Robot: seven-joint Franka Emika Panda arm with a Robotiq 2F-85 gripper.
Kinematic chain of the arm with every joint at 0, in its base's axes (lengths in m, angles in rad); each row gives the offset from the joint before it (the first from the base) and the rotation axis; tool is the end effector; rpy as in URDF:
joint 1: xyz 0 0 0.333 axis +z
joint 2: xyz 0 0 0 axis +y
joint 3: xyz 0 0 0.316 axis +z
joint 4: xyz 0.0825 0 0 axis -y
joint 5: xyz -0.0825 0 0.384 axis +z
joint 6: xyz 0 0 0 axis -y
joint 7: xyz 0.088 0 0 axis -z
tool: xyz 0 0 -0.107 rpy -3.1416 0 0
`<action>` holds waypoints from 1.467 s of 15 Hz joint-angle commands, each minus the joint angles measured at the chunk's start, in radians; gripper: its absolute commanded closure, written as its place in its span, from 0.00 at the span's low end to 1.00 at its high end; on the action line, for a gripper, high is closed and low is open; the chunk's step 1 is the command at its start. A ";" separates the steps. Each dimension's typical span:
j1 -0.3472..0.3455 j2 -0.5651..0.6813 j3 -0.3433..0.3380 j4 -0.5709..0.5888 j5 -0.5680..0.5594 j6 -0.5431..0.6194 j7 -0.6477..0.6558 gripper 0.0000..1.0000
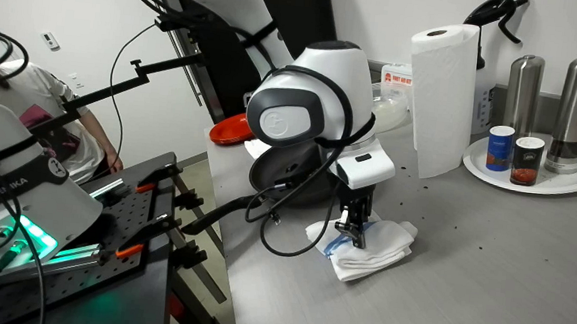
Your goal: Pick up the kitchen cloth and wipe the pan
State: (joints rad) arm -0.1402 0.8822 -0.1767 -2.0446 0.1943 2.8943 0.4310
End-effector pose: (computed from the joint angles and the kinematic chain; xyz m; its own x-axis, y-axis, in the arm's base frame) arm 0.5135 -0.1903 0.0112 0.6421 -0.7658 0.0352 -0.7655 -0.6379 0.0840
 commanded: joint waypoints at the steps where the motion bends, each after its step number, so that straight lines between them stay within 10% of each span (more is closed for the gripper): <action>1: -0.006 0.019 0.010 0.020 0.033 -0.013 -0.033 0.96; 9: 0.014 -0.071 0.004 -0.026 0.016 0.000 -0.064 0.96; 22: 0.317 -0.305 -0.111 -0.171 -0.085 0.077 -0.039 0.96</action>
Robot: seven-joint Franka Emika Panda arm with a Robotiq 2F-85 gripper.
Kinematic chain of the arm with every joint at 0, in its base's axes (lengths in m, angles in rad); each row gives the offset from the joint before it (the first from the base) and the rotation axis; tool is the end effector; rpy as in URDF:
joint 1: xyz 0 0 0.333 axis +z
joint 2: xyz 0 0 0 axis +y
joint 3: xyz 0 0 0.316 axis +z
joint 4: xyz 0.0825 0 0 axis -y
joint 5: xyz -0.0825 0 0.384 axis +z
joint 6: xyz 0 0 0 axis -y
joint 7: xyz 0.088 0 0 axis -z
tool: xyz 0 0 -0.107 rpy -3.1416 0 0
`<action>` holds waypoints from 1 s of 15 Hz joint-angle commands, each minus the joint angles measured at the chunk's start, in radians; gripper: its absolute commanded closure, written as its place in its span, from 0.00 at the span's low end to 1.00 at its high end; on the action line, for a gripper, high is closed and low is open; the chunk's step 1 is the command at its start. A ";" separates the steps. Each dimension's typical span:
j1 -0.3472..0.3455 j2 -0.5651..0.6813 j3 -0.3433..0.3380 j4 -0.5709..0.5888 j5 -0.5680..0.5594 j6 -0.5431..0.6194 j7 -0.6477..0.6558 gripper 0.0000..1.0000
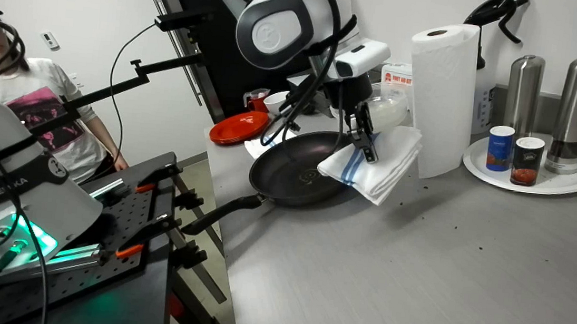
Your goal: Pick up the kitchen cloth and wipe the pan
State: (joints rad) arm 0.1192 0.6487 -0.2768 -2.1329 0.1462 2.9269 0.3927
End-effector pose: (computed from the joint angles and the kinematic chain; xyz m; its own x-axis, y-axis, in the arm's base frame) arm 0.5675 -0.1031 0.1263 0.7964 -0.5675 0.2090 -0.5857 -0.8099 0.0327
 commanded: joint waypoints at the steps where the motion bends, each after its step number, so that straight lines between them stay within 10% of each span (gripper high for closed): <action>1: 0.074 -0.083 -0.007 -0.100 -0.044 0.055 -0.001 0.96; 15: 0.285 -0.036 -0.065 -0.221 -0.059 0.122 0.073 0.96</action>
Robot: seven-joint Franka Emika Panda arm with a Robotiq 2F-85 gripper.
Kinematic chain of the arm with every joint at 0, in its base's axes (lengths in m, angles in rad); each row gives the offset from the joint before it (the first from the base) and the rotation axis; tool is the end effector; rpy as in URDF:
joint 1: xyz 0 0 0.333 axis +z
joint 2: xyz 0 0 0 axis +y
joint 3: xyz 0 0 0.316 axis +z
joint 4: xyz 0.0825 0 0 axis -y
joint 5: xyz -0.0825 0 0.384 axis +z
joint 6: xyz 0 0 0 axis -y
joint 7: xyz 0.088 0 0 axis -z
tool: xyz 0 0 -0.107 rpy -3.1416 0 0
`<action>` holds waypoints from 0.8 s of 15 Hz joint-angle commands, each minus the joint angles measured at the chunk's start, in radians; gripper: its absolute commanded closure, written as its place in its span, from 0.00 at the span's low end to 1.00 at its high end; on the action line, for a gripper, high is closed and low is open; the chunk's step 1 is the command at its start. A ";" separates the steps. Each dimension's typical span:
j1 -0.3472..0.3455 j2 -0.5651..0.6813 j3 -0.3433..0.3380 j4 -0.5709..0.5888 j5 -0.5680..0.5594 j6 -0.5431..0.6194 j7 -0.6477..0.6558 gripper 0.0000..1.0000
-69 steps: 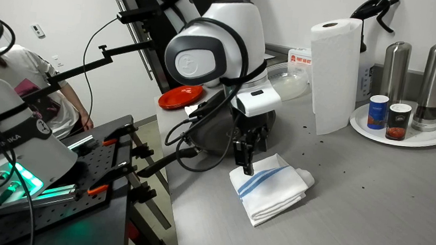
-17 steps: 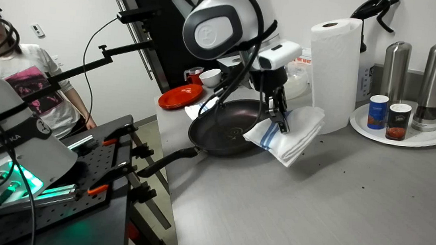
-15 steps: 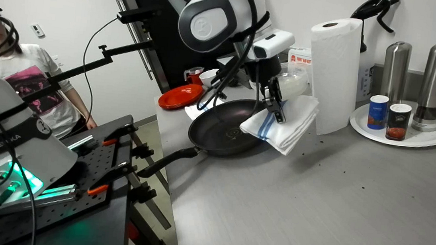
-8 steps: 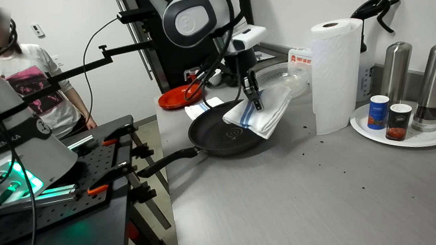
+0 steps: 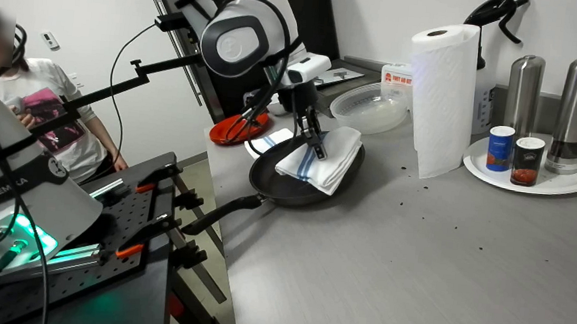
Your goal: Pick up the kitchen cloth and wipe the pan
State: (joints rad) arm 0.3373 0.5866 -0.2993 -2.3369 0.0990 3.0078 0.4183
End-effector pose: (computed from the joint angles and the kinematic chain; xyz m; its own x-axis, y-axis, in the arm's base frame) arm 0.5104 -0.0007 0.1089 0.9028 -0.3973 0.1647 -0.4136 -0.9070 0.0793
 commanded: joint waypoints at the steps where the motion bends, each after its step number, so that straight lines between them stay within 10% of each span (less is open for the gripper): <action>1: 0.081 0.040 -0.045 -0.012 -0.008 0.034 0.054 0.96; 12: 0.346 0.263 -0.209 0.062 0.082 0.084 0.229 0.96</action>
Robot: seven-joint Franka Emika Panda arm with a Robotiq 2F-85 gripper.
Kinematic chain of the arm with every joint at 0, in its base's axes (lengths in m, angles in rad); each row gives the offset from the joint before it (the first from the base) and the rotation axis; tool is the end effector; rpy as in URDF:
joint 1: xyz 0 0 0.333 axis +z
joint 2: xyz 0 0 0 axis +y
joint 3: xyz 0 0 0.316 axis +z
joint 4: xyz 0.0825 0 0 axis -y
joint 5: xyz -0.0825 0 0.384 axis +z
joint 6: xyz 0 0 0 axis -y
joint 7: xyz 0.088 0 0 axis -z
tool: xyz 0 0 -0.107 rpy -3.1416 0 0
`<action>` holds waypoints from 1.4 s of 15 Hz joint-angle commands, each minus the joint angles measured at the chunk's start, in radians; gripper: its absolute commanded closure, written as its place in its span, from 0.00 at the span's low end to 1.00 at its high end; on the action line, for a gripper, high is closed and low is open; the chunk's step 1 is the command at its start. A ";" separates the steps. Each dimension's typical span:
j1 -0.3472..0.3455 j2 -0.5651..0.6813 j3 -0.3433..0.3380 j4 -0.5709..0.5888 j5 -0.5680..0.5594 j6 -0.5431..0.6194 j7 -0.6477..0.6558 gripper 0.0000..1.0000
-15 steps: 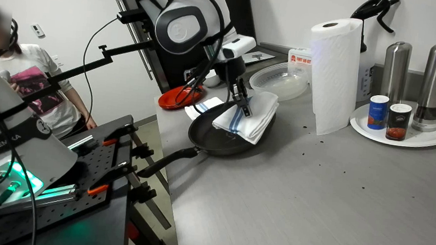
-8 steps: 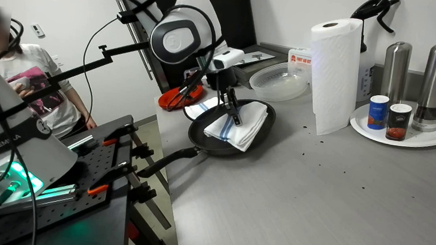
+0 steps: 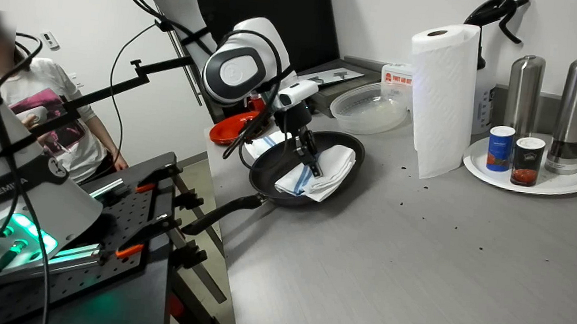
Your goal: Pick up the kitchen cloth and wipe the pan
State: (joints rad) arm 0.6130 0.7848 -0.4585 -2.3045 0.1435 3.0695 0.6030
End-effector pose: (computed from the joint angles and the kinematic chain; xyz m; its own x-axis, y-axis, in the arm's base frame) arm 0.4959 0.0332 0.0548 0.8808 -0.4137 0.2303 -0.4588 -0.8658 0.1997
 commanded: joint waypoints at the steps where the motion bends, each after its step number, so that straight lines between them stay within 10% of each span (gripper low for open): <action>1: 0.084 0.078 -0.058 0.034 0.045 0.019 0.054 0.96; 9: 0.125 0.153 -0.081 0.075 0.066 -0.002 0.100 0.96; 21: -0.022 0.123 0.114 0.145 0.055 -0.057 0.062 0.96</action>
State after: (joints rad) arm 0.6275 0.9172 -0.3984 -2.1881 0.1875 3.0422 0.6856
